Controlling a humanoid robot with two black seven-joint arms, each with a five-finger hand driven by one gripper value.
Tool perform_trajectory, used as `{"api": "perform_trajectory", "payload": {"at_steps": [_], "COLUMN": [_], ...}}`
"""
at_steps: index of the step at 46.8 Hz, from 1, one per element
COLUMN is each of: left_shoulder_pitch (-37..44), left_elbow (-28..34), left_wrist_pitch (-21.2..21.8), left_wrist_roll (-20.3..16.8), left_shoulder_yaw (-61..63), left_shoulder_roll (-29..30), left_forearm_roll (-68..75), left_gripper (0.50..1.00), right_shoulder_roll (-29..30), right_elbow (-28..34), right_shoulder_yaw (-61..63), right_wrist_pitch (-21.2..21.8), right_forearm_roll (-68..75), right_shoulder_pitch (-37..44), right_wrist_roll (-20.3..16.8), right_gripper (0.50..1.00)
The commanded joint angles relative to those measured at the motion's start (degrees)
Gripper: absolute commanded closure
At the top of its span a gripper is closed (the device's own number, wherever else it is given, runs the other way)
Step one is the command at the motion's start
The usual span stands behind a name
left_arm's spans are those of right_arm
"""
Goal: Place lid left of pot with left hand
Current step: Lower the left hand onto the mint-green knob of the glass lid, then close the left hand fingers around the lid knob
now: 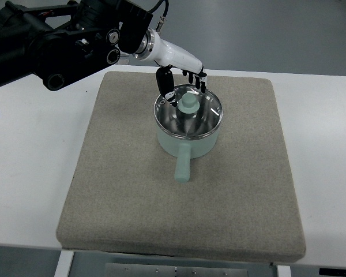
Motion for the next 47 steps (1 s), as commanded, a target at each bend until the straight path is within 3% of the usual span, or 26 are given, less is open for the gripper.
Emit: {"api": "perform_trajectory", "payload": {"at_steps": [1, 20, 24, 36, 38, 47], "left_shoulder_pitch": [0.0, 0.1, 0.0, 0.0, -0.1, -0.1], "left_elbow": [-0.1, -0.1, -0.1, -0.1, -0.1, -0.1], "left_wrist_pitch": [0.0, 0.3, 0.3, 0.3, 0.3, 0.4], "left_wrist_roll": [0.0, 0.0, 0.0, 0.0, 0.0, 0.0], "left_shoulder_yaw": [-0.1, 0.0, 0.0, 0.0, 0.0, 0.1], "left_shoulder_roll": [-0.6, -1.1, -1.1, -1.2, -1.2, -1.1], "left_forearm_roll": [0.0, 1.9, 1.9, 1.9, 1.9, 2.0], "left_gripper": [0.709, 0.714, 0.759, 0.804, 0.836, 0.879], "right_shoulder_roll": [0.0, 0.0, 0.0, 0.0, 0.0, 0.0], "right_elbow": [0.0, 0.0, 0.0, 0.0, 0.0, 0.0], "right_shoulder_yaw": [0.0, 0.0, 0.0, 0.0, 0.0, 0.0], "right_wrist_pitch": [0.0, 0.0, 0.0, 0.0, 0.0, 0.0], "right_forearm_roll": [0.0, 0.0, 0.0, 0.0, 0.0, 0.0], "right_shoulder_pitch": [0.0, 0.0, 0.0, 0.0, 0.0, 0.0], "right_wrist_roll": [0.0, 0.0, 0.0, 0.0, 0.0, 0.0], "right_gripper": [0.576, 0.576, 0.576, 0.576, 0.576, 0.576]}}
